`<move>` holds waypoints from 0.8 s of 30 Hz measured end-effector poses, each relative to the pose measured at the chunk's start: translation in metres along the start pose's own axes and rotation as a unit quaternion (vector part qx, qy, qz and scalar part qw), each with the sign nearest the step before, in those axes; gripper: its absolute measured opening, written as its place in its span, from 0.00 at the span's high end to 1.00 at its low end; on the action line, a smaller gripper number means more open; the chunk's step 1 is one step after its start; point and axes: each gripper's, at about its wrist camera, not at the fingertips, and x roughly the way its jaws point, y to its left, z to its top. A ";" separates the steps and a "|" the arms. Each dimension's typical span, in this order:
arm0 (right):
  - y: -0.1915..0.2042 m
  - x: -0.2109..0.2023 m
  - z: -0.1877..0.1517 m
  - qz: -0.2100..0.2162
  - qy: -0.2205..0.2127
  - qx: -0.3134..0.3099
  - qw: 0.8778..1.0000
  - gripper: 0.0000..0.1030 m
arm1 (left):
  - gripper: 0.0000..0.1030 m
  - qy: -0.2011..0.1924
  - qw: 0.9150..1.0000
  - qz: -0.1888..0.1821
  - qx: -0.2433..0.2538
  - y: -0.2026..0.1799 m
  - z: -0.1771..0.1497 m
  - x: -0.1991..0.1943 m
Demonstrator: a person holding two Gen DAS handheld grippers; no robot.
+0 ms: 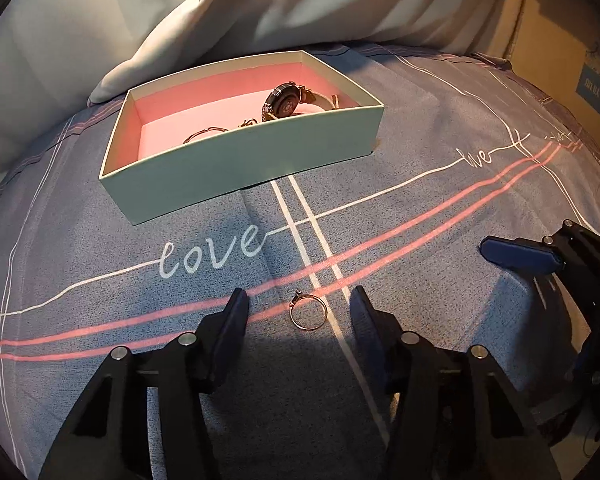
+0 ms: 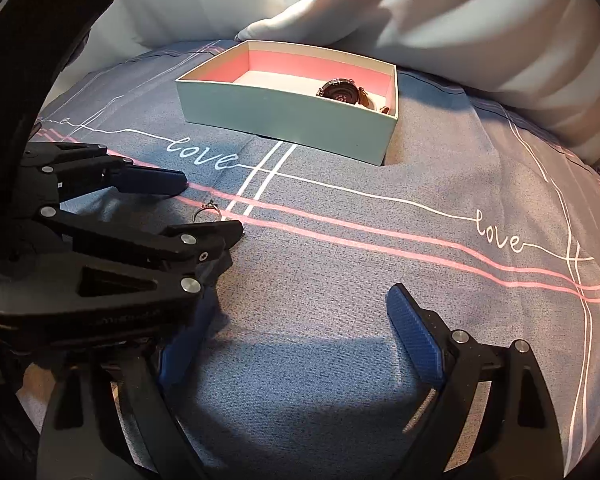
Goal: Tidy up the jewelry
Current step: 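Close the left gripper on the small silver ring on the sheet, then carry the silver ring into the box and open the left gripper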
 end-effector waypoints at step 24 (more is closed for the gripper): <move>0.018 0.009 0.030 0.065 0.002 -0.005 0.998 0.92 | 0.82 -0.022 0.996 -0.017 -0.083 0.032 0.003 -0.022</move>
